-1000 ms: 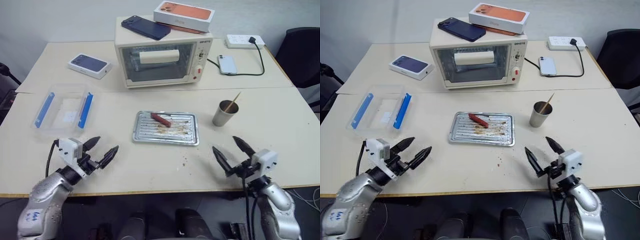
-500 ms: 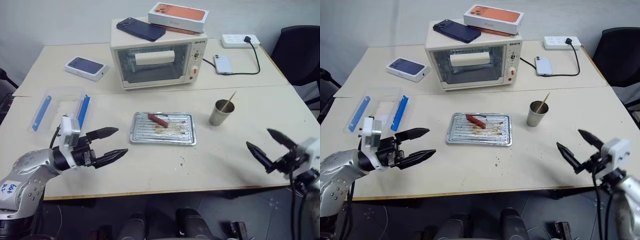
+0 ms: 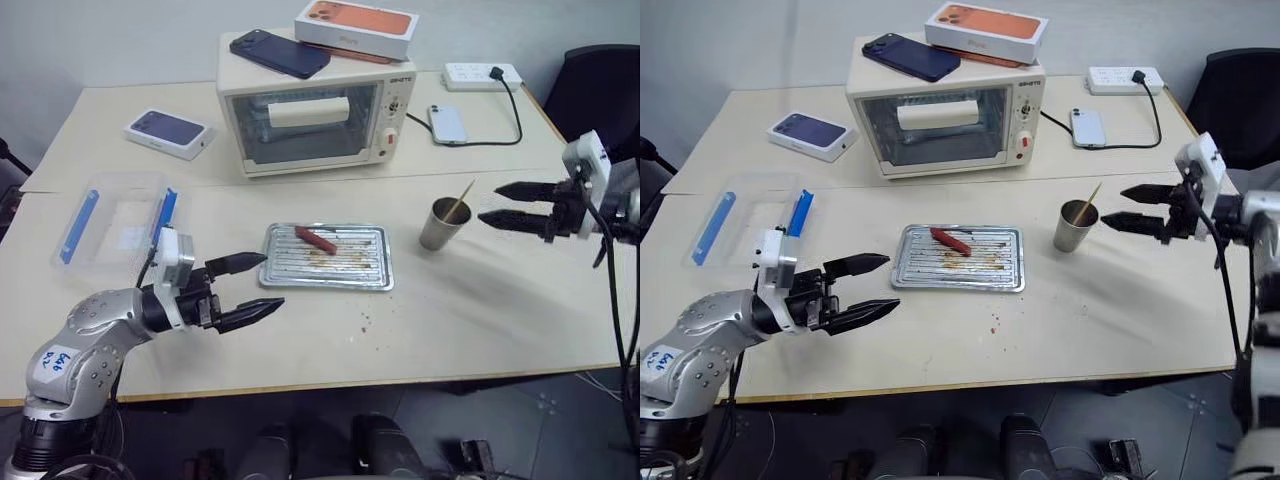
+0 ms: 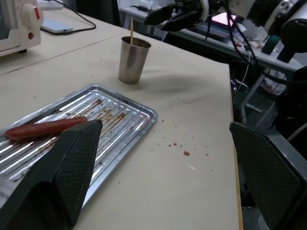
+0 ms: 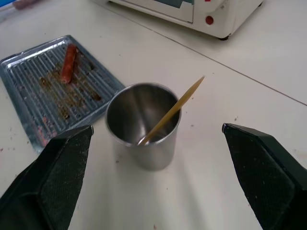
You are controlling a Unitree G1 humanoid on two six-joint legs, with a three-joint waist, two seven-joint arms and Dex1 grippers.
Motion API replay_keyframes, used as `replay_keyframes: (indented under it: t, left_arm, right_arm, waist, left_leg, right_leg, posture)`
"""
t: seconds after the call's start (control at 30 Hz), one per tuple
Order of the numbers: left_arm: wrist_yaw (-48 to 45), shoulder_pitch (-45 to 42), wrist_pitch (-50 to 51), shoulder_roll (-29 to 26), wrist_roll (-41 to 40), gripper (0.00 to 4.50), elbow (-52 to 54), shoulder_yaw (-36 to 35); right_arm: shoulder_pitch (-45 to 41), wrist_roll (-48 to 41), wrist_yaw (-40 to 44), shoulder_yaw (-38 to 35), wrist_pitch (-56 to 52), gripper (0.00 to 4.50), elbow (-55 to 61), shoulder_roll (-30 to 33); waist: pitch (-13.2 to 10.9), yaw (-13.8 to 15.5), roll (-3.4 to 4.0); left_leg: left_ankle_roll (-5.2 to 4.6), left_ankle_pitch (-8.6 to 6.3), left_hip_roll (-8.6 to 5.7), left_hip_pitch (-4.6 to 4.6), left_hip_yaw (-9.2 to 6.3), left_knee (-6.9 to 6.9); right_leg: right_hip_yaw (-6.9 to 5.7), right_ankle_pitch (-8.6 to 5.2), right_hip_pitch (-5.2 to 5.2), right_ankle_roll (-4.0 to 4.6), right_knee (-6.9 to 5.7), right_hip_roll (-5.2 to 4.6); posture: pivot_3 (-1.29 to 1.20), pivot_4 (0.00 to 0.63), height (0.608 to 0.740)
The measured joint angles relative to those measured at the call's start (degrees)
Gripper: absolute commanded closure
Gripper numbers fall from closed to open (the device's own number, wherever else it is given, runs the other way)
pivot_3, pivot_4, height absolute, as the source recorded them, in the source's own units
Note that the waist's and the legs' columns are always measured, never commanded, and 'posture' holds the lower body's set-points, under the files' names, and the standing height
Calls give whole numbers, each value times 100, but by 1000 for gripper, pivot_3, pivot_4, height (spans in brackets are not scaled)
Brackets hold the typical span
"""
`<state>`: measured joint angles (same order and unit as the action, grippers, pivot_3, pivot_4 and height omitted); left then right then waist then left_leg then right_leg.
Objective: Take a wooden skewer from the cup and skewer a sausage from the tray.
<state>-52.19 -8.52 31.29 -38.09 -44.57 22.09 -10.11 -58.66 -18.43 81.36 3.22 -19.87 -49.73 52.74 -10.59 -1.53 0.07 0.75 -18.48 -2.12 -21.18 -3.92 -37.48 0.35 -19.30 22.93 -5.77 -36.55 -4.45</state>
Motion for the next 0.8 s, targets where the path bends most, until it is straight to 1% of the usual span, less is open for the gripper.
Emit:
replay_keyframes:
  t: [0.03,0.13,0.23,0.33,0.37,0.4,0.47,0.5,0.57,0.8]
  left_arm:
    - [4,3,-4,23,3,16,8,26]
    - [28,17,-5,81,7,16,100,119]
    - [92,90,-2,81,7,16,210,122]
    - [175,243,4,79,13,16,272,117]
    - [198,260,4,79,18,0,296,116]
    - [232,273,3,79,22,0,336,115]
    - [284,318,-1,79,25,0,442,114]
    - [297,334,-1,80,25,0,456,114]
    - [360,391,-7,95,31,0,478,114]
    - [462,432,-14,100,43,0,578,115]
  right_arm:
    - [-290,190,70,83,159,0,-409,-149]
    - [-804,563,76,100,593,0,-1260,-542]
    - [-1047,827,126,101,819,0,-1703,-707]
    - [-1243,1029,172,101,899,0,-1937,-763]
    - [-1294,1076,182,98,920,369,-1995,-763]
    - [-1343,1124,195,92,955,520,-2043,-765]
    - [-1419,1225,224,82,983,1058,-2103,-766]
    - [-1451,1259,233,81,986,1238,-2133,-766]
    - [-1459,1343,301,81,1013,1848,-2158,-766]
    - [-1459,1489,344,-6,1136,3559,-2239,-797]
  waist:
    - [0,-2,0]
    - [0,-4,0]
    - [0,5,1]
    - [-1,6,2]
    - [-1,7,2]
    - [-1,6,2]
    - [-1,2,2]
    - [-1,1,2]
    - [-1,1,2]
    - [-1,-4,2]
  left_leg:
    - [1,0,-1,-5,1,-1]
    - [3,1,-3,-17,5,-5]
    - [5,1,-5,-39,7,-20]
    - [5,1,-7,-43,7,-36]
    - [5,1,-7,-43,7,-43]
    - [5,1,-7,-42,7,-48]
    - [5,2,-8,-42,7,-50]
    - [6,2,-7,-41,7,-50]
    - [6,2,-7,-42,7,-47]
    - [7,2,-6,-42,9,-46]
  right_leg:
    - [1,0,8,0,-2,0]
    - [3,0,25,0,-13,-1]
    - [5,0,52,0,-36,-3]
    - [7,0,52,0,-45,-4]
    - [6,0,51,0,-49,-4]
    - [7,0,49,0,-51,-4]
    - [8,0,49,-1,-58,-4]
    - [8,0,50,-1,-60,-3]
    - [8,0,52,0,-60,-2]
    - [9,0,54,0,-59,-2]
  posture:
    - [0,150,740]
    - [0,150,740]
    - [0,150,740]
    - [0,150,740]
    - [0,150,740]
    - [0,150,740]
    - [0,150,740]
    - [0,150,740]
    - [0,150,740]
    - [0,150,740]
